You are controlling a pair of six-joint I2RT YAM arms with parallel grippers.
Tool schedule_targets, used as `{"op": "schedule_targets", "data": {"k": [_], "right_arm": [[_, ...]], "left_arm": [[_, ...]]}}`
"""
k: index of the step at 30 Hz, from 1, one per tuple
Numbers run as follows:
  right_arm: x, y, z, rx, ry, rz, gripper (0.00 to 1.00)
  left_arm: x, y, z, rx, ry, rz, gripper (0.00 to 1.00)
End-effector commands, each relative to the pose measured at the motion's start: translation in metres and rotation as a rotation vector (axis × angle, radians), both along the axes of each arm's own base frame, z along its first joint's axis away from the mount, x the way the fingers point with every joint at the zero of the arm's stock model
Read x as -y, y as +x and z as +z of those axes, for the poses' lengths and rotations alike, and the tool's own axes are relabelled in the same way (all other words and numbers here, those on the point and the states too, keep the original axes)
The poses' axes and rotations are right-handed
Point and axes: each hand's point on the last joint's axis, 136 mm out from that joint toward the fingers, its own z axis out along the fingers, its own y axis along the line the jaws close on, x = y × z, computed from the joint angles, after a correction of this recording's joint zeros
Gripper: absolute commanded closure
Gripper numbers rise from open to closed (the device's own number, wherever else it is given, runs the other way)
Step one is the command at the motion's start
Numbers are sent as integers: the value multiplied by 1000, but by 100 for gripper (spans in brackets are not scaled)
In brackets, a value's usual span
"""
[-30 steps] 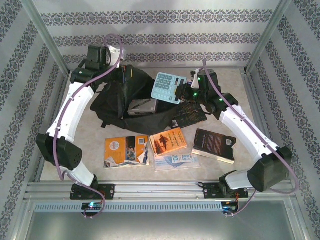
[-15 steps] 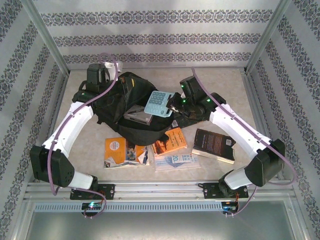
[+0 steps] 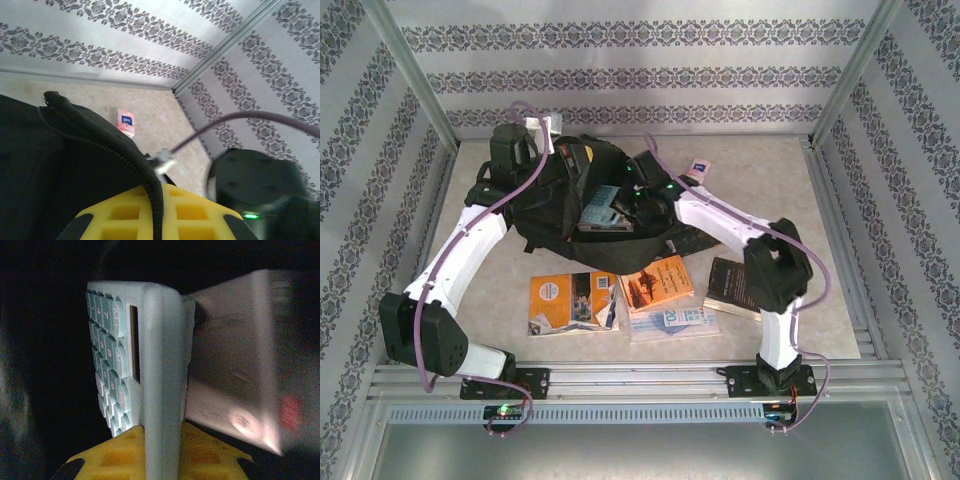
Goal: Pack the student bag
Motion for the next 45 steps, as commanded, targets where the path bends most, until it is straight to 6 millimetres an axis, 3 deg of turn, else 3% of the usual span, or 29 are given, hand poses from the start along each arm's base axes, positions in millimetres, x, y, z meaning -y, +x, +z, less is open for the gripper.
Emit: {"op": "schedule_targets", "data": {"k": [1,3,6,10,12,20,26,32,36,41,43,45], "right_arm": [[-55,40,39,151,227,41,92],[-68,51,32,160,241,53,82],[-74,60,28,183,243,82,49],[-68,54,46,285,243,149,36],[-62,46,52,318,204,201,34],[-17,4,92,497,12,367,36],[49,-6,93,504,-149,261,42],[130,19,70,419,-345,87,39],[178,52,55,394,-559,-21,33],[220,93,34,317,-764,-110,27],[232,108,24,284,-826,-127,12],[237,125,10,249,-841,-121,4]], "left_arm": [[10,-7,58,195,-95,-50,100],[10,-5,59,201,-85,-42,100],[6,3,54,191,-79,-17,100],[3,15,39,156,-51,16,100],[-4,19,33,150,-26,47,100],[-65,59,9,95,-57,248,100],[-84,64,-4,71,-33,296,100],[-76,51,-23,13,-134,276,100],[-58,41,-42,-38,-195,230,100],[-32,27,-64,-87,-185,174,100],[-25,23,-68,-89,-162,163,100],[-19,21,-67,-91,-179,147,100]]}}
